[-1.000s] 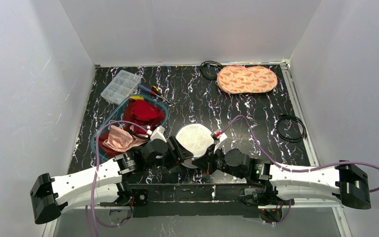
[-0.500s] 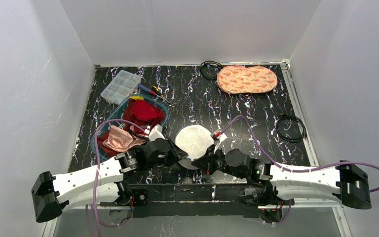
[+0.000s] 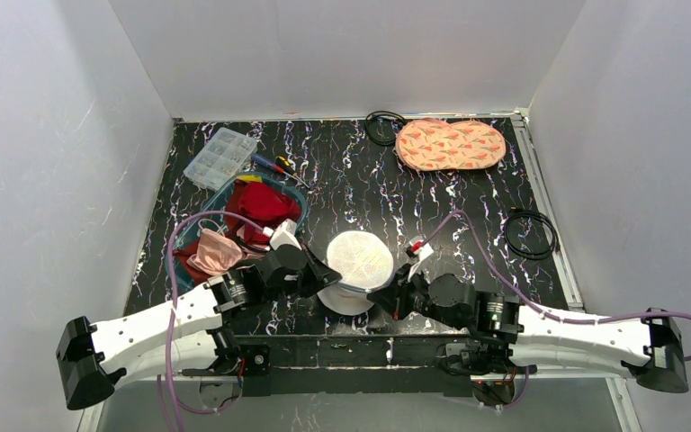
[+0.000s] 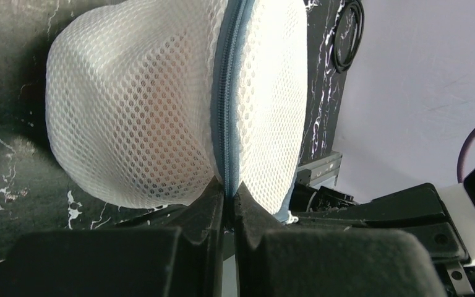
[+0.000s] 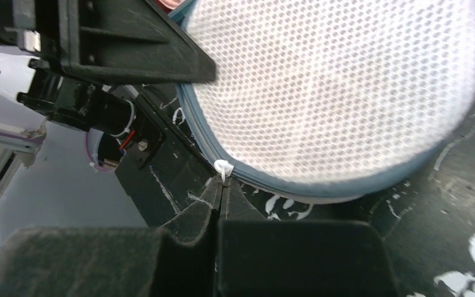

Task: Unzip the laundry bag and remove the bra
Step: Unzip the laundry bag at the center of the board.

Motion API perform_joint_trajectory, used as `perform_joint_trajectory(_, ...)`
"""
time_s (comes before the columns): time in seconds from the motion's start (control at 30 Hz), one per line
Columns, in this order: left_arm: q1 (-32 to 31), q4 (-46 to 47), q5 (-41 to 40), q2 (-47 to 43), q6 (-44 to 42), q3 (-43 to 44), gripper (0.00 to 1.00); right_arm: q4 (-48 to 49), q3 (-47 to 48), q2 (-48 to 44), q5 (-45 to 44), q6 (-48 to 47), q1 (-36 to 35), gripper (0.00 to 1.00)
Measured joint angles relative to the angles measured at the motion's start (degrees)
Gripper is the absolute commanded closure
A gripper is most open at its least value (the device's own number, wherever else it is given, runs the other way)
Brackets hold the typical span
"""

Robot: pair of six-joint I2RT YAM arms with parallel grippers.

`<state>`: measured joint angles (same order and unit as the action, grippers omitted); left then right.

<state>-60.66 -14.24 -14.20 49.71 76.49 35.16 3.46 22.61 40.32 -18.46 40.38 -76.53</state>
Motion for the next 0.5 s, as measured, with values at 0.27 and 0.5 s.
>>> perform_joint_trajectory(0.27,10.40,5.29,15.10,4.94,-9.90,2.25,1.00,-10.75,0.15,-6.88,-4.15,-1.68,0.00,0.99)
perform_joint_trajectory(0.5,17.14,12.52,27.96,16.04,-17.49,3.72,0.97,-13.60,-0.04,-7.48,-5.79,-1.84,0.00,0.99)
